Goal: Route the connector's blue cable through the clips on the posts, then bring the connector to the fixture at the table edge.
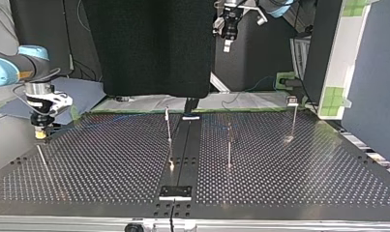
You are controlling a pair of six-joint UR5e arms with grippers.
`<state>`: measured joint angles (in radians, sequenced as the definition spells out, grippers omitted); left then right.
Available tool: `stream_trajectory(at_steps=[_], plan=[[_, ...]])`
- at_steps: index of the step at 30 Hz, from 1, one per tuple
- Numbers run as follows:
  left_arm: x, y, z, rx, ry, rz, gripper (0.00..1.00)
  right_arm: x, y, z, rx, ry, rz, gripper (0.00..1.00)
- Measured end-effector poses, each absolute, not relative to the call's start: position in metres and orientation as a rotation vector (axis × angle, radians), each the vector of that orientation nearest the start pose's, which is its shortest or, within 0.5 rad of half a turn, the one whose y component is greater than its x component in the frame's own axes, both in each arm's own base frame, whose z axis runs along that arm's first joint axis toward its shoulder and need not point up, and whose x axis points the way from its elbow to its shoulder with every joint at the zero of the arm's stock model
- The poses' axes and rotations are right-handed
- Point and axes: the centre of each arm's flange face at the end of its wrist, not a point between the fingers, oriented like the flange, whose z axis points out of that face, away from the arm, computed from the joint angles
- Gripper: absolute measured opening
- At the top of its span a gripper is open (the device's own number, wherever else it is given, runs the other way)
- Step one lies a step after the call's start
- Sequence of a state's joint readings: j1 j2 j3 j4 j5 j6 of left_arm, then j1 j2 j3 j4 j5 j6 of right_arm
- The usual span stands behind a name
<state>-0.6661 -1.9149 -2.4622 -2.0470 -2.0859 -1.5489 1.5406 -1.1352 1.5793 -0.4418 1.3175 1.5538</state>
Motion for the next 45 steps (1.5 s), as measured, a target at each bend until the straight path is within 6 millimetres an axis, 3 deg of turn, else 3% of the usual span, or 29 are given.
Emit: stream_trajectory(at_steps=[7, 24, 34, 45], plan=[[0.218, -0.278, 0.081, 0.205, 1.687, -0.037, 1.00, 0.131, -0.635, 0.281, 1.423, -1.073, 1.383, 0.00], [0.218, -0.278, 0.081, 0.207, 1.692, -0.034, 1.00, 0.133, -0.639, 0.291, 1.513, -1.006, 1.470, 0.00], [0.218, -0.279, 0.081, 0.207, 1.690, -0.035, 1.00, 0.119, -0.641, 0.288, 1.500, -1.038, 1.437, 0.00], [0.221, -0.280, 0.082, 0.204, 1.685, -0.037, 1.00, 0.116, -0.644, 0.290, 1.492, -1.031, 1.433, 0.00]])
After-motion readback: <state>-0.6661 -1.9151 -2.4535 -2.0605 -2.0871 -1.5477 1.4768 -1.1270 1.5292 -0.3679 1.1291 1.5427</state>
